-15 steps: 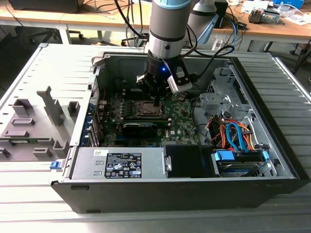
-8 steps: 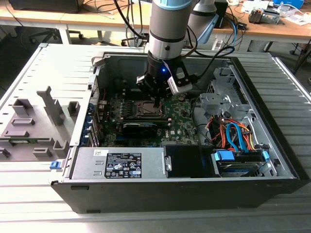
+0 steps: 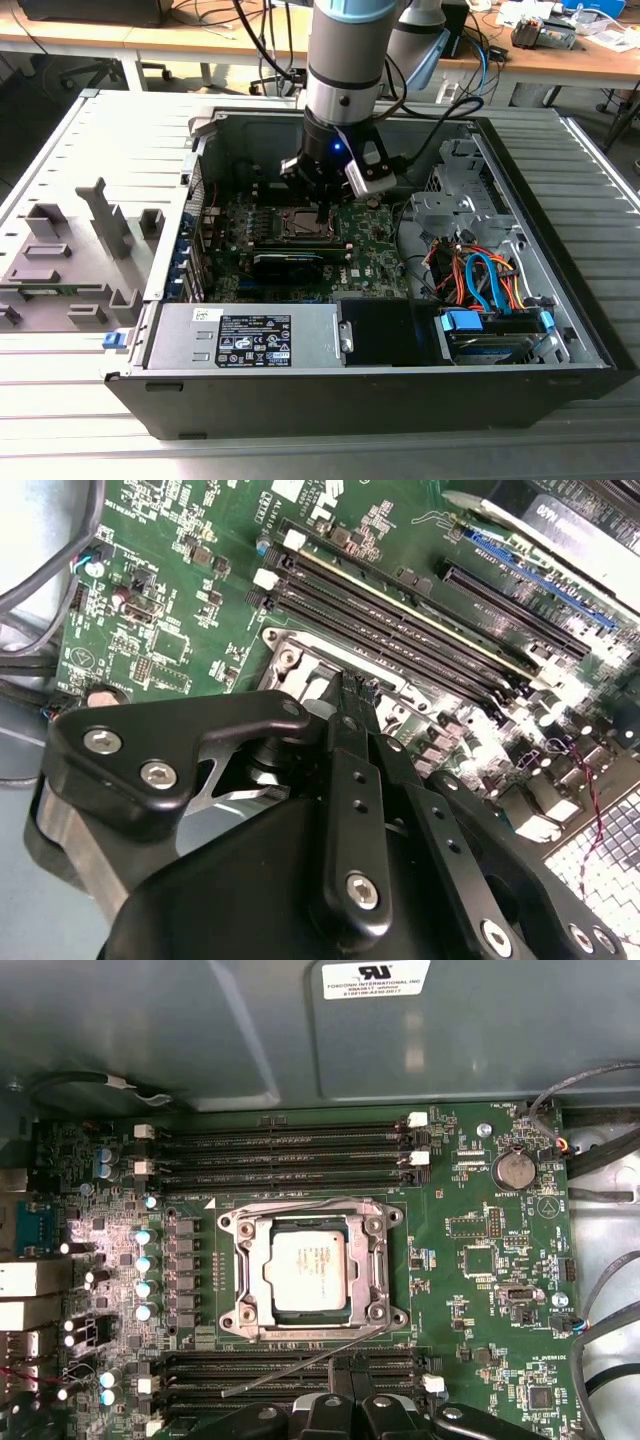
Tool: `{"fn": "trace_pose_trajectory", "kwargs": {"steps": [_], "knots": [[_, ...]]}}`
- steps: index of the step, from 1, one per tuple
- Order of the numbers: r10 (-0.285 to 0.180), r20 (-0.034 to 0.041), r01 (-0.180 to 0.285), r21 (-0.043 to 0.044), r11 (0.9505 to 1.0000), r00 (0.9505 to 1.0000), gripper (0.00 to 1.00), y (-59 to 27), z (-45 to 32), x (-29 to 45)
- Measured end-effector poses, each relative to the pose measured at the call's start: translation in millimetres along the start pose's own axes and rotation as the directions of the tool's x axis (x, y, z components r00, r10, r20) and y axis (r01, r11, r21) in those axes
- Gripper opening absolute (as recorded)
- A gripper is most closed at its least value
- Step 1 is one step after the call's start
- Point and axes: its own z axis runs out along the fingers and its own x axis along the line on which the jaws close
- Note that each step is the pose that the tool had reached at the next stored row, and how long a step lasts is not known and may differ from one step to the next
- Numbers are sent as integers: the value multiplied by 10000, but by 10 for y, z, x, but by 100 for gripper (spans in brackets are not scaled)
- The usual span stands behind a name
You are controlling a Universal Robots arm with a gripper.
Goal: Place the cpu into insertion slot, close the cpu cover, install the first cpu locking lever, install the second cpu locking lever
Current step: 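Install the second cpu locking lever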
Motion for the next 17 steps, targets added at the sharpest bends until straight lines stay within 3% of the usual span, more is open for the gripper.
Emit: {"fn": "trace_pose_trajectory", "kwargs": {"steps": [17], "knots": [[0, 0, 0, 0, 10000, 10000, 11, -53, 11, -2]]}}
